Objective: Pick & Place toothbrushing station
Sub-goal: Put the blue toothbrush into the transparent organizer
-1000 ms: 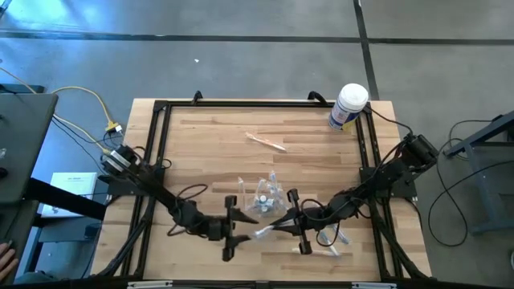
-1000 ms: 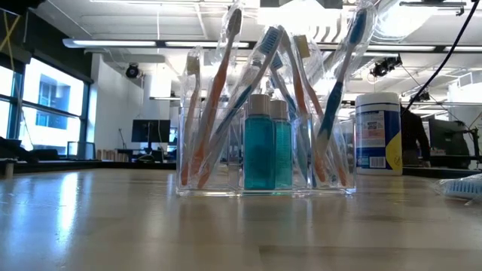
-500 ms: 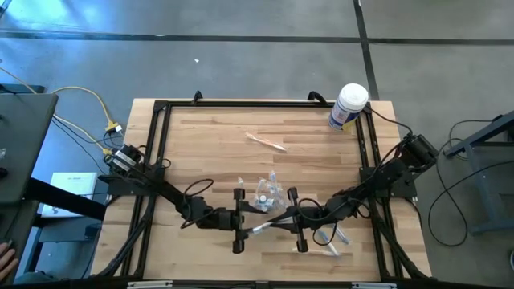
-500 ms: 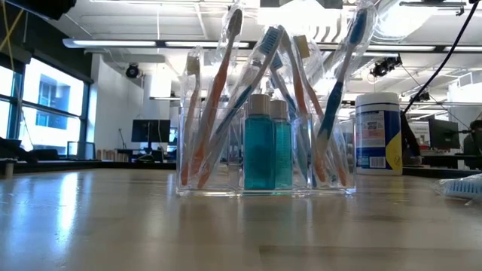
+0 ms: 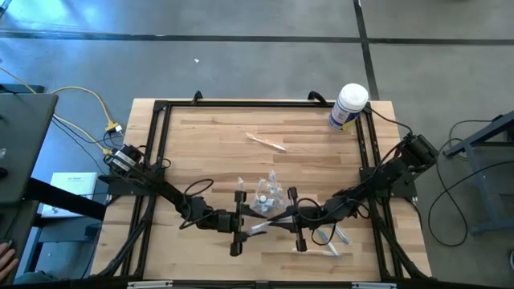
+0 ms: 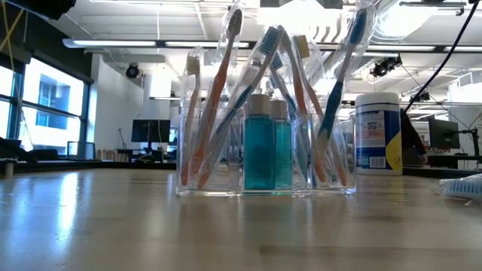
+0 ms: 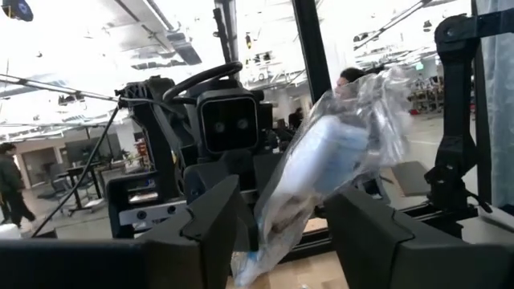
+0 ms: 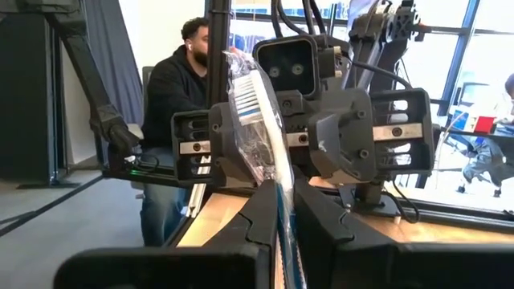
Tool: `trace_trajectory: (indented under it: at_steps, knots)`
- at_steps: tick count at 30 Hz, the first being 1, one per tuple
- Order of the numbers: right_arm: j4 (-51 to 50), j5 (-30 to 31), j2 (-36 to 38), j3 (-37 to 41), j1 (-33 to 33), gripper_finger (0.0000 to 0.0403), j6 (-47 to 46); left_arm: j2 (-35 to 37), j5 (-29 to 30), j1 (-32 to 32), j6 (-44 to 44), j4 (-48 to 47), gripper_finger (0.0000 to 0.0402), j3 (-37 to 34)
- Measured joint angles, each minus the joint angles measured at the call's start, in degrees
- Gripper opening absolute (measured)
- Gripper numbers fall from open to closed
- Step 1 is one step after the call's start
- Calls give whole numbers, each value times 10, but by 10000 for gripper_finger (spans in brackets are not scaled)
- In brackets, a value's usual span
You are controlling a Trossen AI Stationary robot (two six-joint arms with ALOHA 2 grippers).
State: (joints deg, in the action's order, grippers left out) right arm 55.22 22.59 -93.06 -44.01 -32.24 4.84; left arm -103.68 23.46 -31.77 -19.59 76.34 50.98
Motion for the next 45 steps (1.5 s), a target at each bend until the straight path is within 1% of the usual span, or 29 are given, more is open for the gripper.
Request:
trace_trajectory:
  at_steps: [2, 5, 9, 11, 12, 15, 19, 23, 26, 28, 29, 33, 35, 38, 41, 43, 45]
  knots:
    - [-6, 0, 0, 0, 3, 20, -6, 0, 0, 0, 0, 0, 157, 0]
    - [-11, -1, 0, 0, 5, 20, -7, 0, 1, 0, 2, 0, 122, 0]
    - [-14, -2, 0, 0, 4, 23, -8, 0, 9, 0, 28, 0, 60, 0]
    - [-14, -5, 0, 0, 4, 31, -10, 0, 14, 0, 34, 1, 26, 0]
    - [-14, -4, 0, 0, 4, 38, -11, 1, 15, 1, 34, -2, 16, 0]
    - [-14, -11, 0, 0, 3, 66, -15, 1, 20, -5, 25, -7, 11, 0]
    - [-12, -7, 1, 0, 0, 122, -18, 1, 26, -25, 18, -9, 10, 0]
    - [-15, -1, 18, 0, -14, 185, -13, 19, 71, -56, 7, -28, 9, 0]
    - [-17, 19, 40, 0, -34, 224, 16, 42, 100, -86, 0, -69, 8, 0]
    - [-19, 45, 52, 0, -54, 242, 46, 65, 139, -108, 6, -113, 8, 0]
    - [-19, 59, 58, 0, -65, 249, 59, 79, 170, -119, 14, -142, 8, 0]
    - [-23, 141, 71, 0, -106, 262, 101, 138, 309, -150, 66, -278, 8, 0]
    - [-26, 185, 72, 0, -123, 263, 118, 168, 347, -154, 105, -334, 7, 0]
    - [-29, 230, 73, 0, -136, 259, 126, 208, 377, -153, 155, -417, 7, 0]
    - [-48, 250, 73, 0, -139, 256, 118, 235, 395, -139, 205, -493, 7, 0]
    - [-54, 258, 73, 0, -139, 255, 117, 240, 386, -123, 248, -533, 7, 0]
    - [-58, 259, 73, 0, -138, 254, 116, 239, 355, -104, 287, -571, 7, 0]
